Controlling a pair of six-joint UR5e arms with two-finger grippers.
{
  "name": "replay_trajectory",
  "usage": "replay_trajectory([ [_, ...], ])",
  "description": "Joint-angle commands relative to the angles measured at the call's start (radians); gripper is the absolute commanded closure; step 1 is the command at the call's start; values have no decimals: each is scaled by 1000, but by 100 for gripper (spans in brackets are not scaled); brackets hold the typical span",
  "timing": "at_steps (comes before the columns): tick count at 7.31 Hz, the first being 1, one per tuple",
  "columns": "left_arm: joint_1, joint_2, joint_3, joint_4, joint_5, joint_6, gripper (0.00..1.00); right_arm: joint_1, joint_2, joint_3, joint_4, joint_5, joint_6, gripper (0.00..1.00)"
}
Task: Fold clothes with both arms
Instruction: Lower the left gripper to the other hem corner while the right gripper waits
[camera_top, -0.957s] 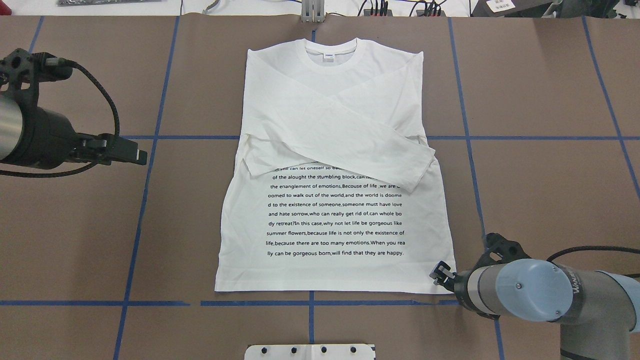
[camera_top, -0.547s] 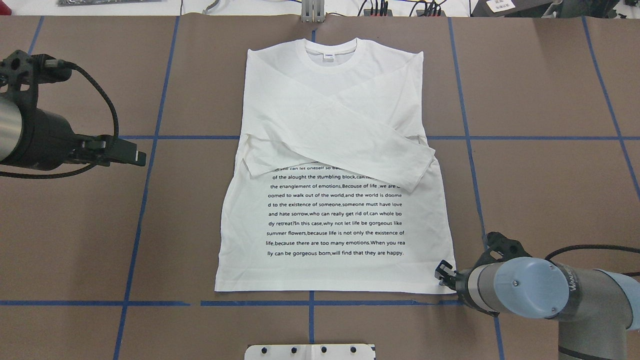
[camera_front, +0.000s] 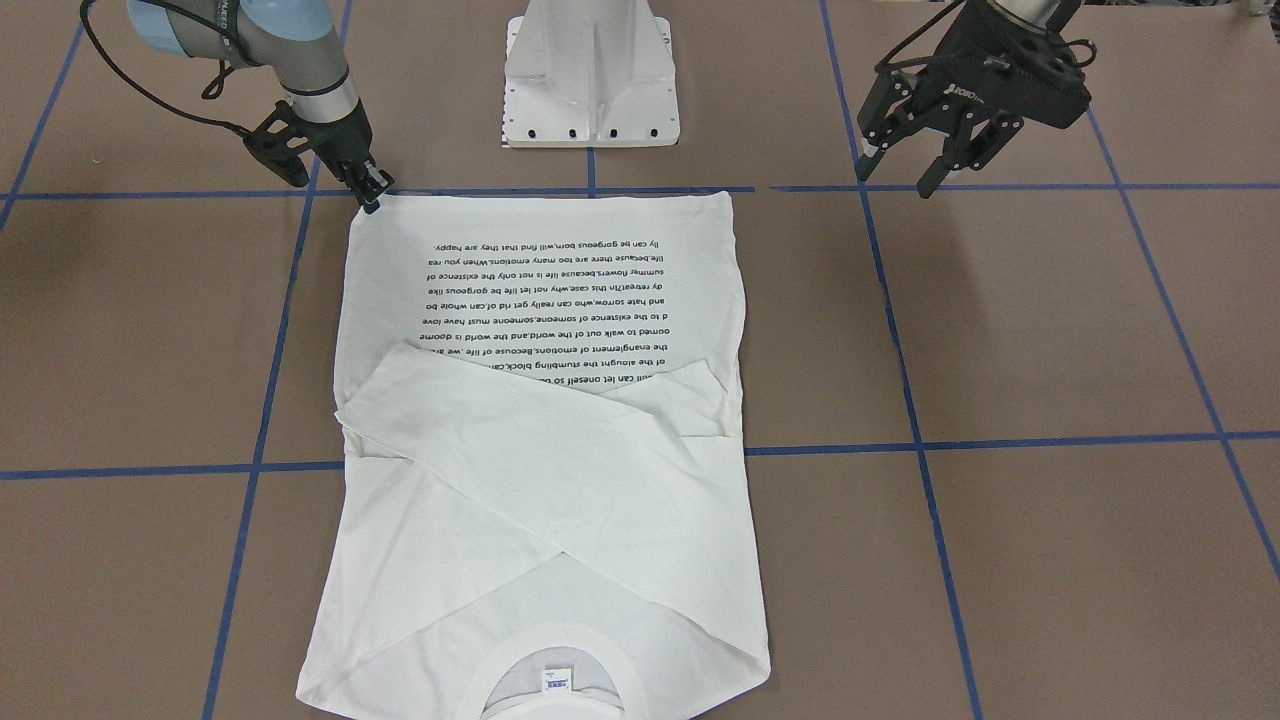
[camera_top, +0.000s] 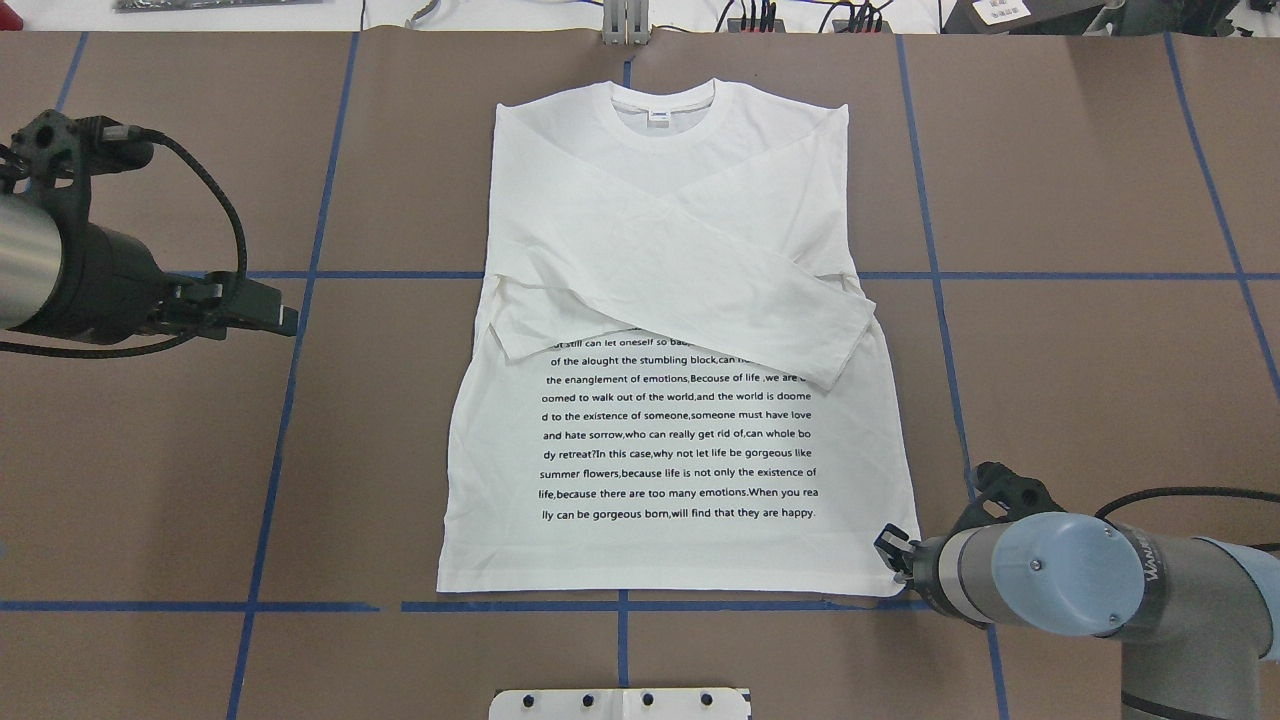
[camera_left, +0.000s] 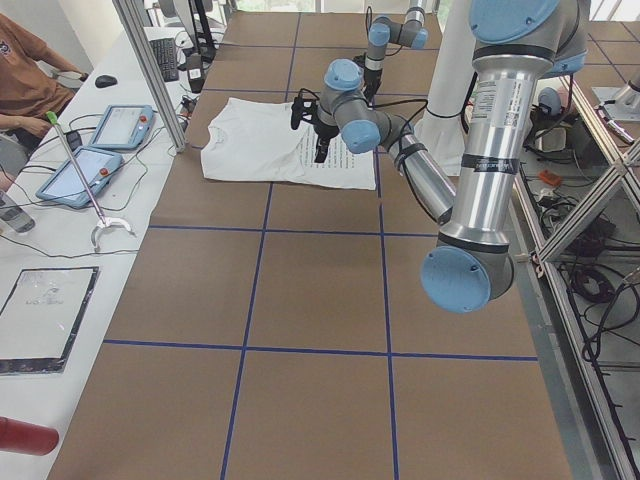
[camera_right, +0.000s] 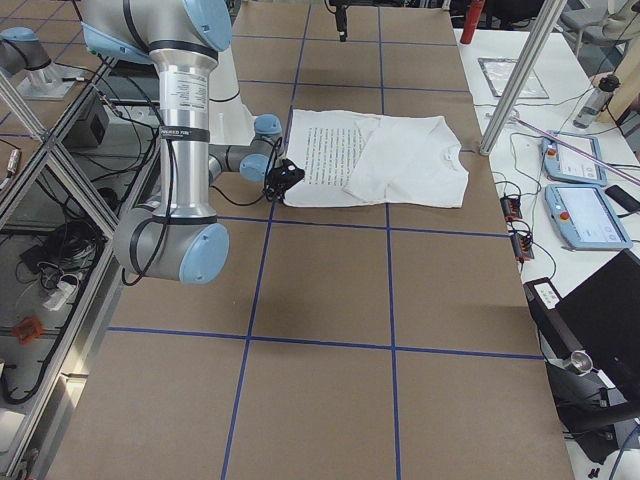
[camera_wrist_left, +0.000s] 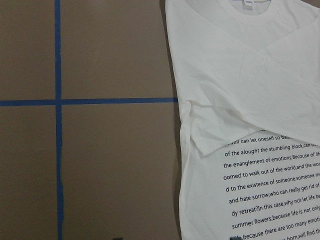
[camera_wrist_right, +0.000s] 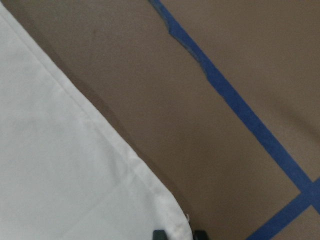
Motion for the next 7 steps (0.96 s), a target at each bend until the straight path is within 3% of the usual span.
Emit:
replay_trajectory([
  [1,102,-9,17,-1,39,-213,24,9,-1,34,-11,7,-3,100],
  [3,374,-26,26,3,204,-492,24,9,2,36,-10,7,-15,100],
  [4,454,-57,71,5,245,-555,25,21,0,38,-10,8,-17,100],
  [7,484,-123,229,8,283,-582,26,33,-1,41,-11,8,-26,100],
])
